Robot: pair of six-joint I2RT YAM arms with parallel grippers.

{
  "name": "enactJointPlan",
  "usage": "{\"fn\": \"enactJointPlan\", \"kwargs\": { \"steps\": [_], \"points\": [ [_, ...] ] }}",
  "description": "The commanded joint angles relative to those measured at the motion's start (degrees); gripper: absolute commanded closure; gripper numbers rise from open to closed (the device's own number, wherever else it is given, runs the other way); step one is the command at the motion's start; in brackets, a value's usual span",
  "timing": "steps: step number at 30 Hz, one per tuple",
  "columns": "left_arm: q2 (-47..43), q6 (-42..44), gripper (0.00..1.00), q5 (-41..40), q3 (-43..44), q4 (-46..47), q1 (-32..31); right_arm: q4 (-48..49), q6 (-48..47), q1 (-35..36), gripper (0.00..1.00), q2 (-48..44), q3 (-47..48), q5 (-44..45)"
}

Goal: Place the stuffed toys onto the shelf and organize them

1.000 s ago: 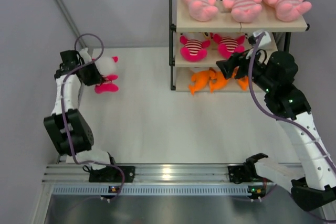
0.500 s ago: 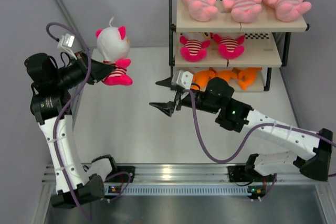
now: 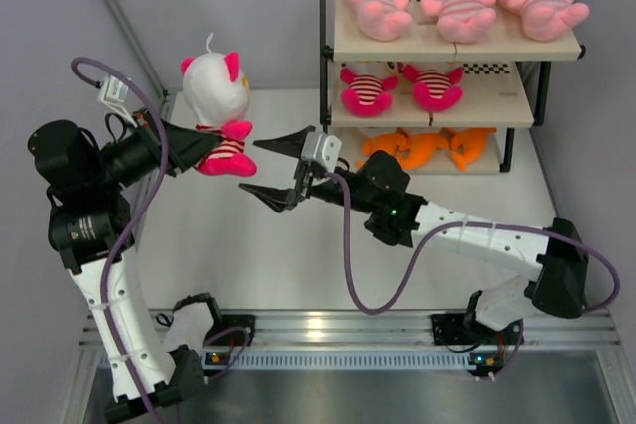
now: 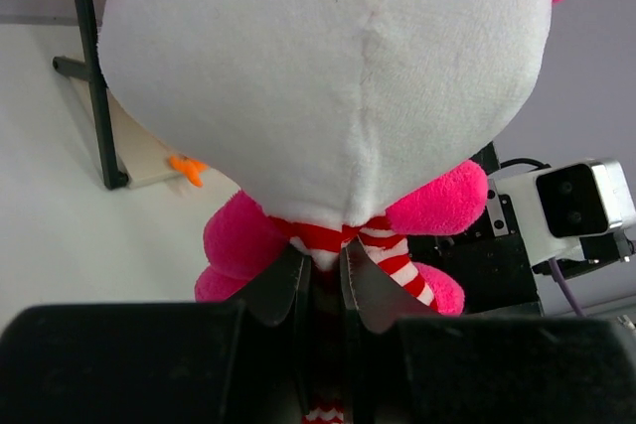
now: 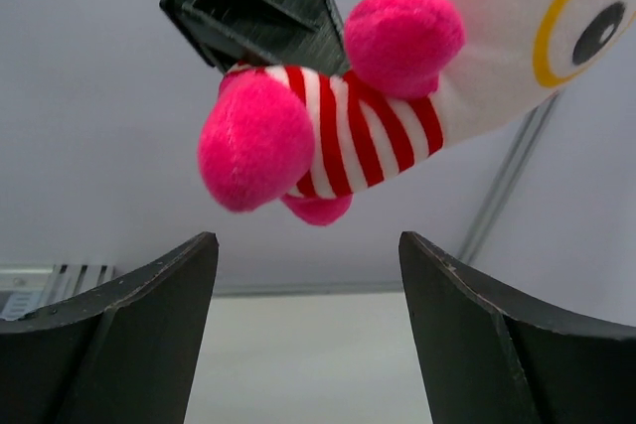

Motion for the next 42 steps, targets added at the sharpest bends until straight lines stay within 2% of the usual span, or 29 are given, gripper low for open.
{"fn": "enactJointPlan", "kwargs": {
  "steps": [1, 4, 7, 10, 11, 13, 14, 16, 17, 18, 19, 20, 21, 22, 24, 25, 26, 28, 29, 32, 33, 37, 42],
  "points": [
    [0.69, -0.64, 1.00, 0.55, 0.32, 1.01, 0.15, 8.19, 6.21, 0.73, 0.26, 2.71, 5.24, 0.97],
    [0.08, -0.11, 1.00, -0.77, -1.35, 1.01, 0.06, 9.43, 9.48, 1.08, 0.29, 5.61, 7.97, 0.01],
    [0.43, 0.15, 1.00, -1.30, -1.62, 1.01, 0.06, 9.95, 10.19, 2.40, 0.37, 7.03, 9.03, -0.26],
    [0.69, 1.21, 1.00, -1.74, -1.71, 1.01, 0.06, 10.49, 12.54, 3.54, 0.56, 7.21, 9.03, 0.53],
    [0.95, 1.30, 1.00, -1.65, -1.97, 1.01, 0.15, 10.05, 12.91, 3.98, 0.65, 7.21, 9.64, 1.57],
    [1.30, 1.65, 1.00, -1.56, -2.15, 1.01, 0.15, 9.86, 14.32, 4.25, 0.75, 6.77, 9.56, 2.63],
    [1.22, 1.91, 1.00, -1.65, -2.67, 1.01, 0.06, 10.13, 14.76, 4.42, 0.84, 6.60, 9.12, 3.60],
    [0.70, 2.96, 1.00, -2.00, -3.90, 1.01, 0.06, 8.21, 14.59, 4.42, 0.92, 5.37, 9.12, 4.04],
    [0.34, 3.23, 0.95, -2.61, -4.69, 1.01, 0.15, 5.76, 13.89, 4.42, 1.00, 4.84, 9.99, 4.74],
    [-0.10, 4.02, 0.87, -3.40, -6.44, 1.10, 0.06, 2.95, 13.02, 4.51, 1.00, 4.14, 10.78, 4.75],
    [-0.45, 4.89, 0.72, -4.19, -7.24, 1.10, 0.06, -6.21, 8.92, 4.42, 1.00, 2.57, 11.83, 4.49],
    [-1.06, 6.03, 0.45, -6.29, -7.94, 1.01, -0.02, -11.61, 6.70, 4.51, 1.00, 1.77, 14.63, 4.31],
    [-1.33, 8.05, 0.30, -6.92, -8.99, 1.10, 0.06, -16.97, 4.50, 4.51, 1.00, 0.80, 16.13, 4.83],
    [-1.59, 8.94, 0.19, -7.62, -9.53, 0.66, 0.15, -29.30, -0.39, 4.51, 1.00, -1.12, 17.71, 5.97],
    [-1.51, 10.96, 0.09, -9.82, -9.88, -1.26, 0.15, -41.39, -4.64, 4.25, 1.00, -2.89, 22.28, 9.92],
    [-1.07, 11.66, 0.08, -10.78, -9.80, -2.41, 0.06, -46.51, -7.44, 3.99, 1.00, -4.29, 23.95, 11.33],
    [-0.72, 12.28, 0.07, -11.92, -9.71, -3.37, 0.15, -58.22, -8.34, 2.94, 1.00, -4.74, 28.15, 13.17],
    [0.07, 14.21, 0.07, -14.83, -10.32, -5.40, 0.15, -68.13, -8.88, 1.27, 1.00, -5.18, 32.30, 13.89],
    [0.08, 14.83, 0.07, -15.27, -10.93, -5.58, 0.15, -76.97, -9.14, -0.83, 1.00, -5.44, 34.76, 13.89],
    [-0.01, 16.33, 0.07, -16.68, -13.13, -5.67, 0.15, -86.96, -12.30, -3.13, 1.00, -6.94, 35.57, 16.78],
    [0.07, 17.02, 0.07, -16.94, -13.48, -5.67, 0.15, -94.47, -13.18, -3.66, 1.00, -7.03, 35.92, 17.40],
    [0.25, 19.22, 0.07, -17.55, -12.79, -6.63, 0.15, -111.99, -16.61, -5.77, 1.00, -4.40, 41.71, 24.33],
    [0.78, 21.69, 0.07, -19.23, -11.73, -8.39, 0.15, -117.30, -18.55, -4.89, 1.00, -5.80, 38.92, 32.42]
  ]
}}
